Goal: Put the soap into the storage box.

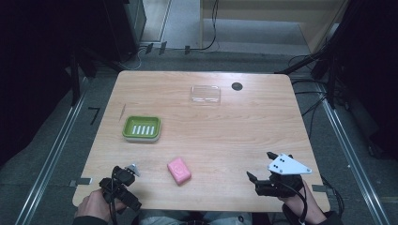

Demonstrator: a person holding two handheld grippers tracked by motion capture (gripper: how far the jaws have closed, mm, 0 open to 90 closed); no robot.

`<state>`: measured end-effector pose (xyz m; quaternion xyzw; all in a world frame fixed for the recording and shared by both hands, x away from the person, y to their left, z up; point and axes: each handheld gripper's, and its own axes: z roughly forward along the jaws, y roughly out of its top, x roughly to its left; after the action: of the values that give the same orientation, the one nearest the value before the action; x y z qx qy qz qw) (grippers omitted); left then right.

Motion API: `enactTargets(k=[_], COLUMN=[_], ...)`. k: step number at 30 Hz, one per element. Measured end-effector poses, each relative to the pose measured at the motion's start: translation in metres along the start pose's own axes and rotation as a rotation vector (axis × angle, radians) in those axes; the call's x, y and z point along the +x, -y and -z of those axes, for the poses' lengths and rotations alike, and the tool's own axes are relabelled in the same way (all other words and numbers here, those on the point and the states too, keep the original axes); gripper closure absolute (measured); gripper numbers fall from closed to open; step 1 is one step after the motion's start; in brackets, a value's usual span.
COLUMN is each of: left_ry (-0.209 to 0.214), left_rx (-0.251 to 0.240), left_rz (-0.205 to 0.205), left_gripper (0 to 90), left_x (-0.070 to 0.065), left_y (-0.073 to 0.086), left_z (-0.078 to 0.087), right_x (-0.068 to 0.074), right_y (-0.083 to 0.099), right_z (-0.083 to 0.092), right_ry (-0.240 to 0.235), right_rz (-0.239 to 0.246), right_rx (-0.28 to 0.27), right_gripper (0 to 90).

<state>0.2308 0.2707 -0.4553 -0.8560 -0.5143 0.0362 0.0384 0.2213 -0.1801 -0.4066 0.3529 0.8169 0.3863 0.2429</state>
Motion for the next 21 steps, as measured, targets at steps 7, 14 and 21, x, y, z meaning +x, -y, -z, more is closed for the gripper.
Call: enactTargets(k=[7,14,21], left_ry=[0.000,-0.004,-0.005], left_rx=[-0.004,-0.015,-0.036], left_rz=[-0.014,-0.013,-0.017], left_gripper=[0.7,0.8,0.7], left_x=[-0.0008,-0.0015,-0.0035], left_y=[-0.0014,0.0011,-0.0005], left_z=[-0.0003,0.0013,0.0047], right_x=[-0.0001,0.0003,-0.0003], right_y=[-0.0003,-0.0015,-0.0019], right_z=[-0.0004,-0.0024,-0.0030], right_ry=[-0.003,-0.011,-0.016], right_rz=[0.001,0.007,0.005], right_rx=[0.001,-0.005,-0.007], right_gripper=[13.8,13.8,13.8])
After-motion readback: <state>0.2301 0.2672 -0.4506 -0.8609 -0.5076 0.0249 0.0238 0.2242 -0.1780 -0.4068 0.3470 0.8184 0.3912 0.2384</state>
